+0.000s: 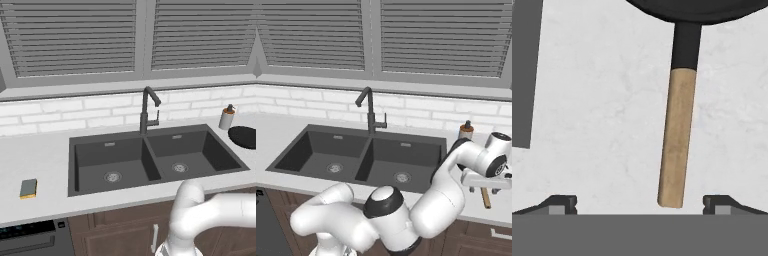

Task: Pick the pan and sponge and place them into the sink. Then turn on the water.

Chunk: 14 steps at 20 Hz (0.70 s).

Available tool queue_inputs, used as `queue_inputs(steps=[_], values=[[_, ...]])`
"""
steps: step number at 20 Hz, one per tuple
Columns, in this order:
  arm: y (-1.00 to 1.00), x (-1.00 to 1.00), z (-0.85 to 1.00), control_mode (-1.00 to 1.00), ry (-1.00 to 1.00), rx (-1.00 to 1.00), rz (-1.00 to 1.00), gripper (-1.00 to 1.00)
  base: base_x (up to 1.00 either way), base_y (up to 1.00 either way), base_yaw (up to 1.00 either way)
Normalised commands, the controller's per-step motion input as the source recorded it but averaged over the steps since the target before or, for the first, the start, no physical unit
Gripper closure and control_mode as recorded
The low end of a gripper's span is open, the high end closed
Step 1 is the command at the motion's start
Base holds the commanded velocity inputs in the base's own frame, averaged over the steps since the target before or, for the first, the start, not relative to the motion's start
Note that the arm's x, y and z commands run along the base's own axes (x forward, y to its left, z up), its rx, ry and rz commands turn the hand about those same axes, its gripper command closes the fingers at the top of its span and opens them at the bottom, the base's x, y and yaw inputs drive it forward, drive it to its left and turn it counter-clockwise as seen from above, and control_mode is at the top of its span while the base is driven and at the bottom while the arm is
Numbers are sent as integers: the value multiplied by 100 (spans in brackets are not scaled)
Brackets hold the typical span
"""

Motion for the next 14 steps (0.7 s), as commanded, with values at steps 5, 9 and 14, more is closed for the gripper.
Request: queue_inputs(steps=[5, 9, 14], values=[[-4, 0, -43, -100, 0, -4, 0, -100, 0, 0, 0], [-9, 5, -36, -100, 0, 0, 0, -100, 0, 0, 0], [-22, 17, -32, -100, 0, 0, 0, -100, 0, 0, 0]])
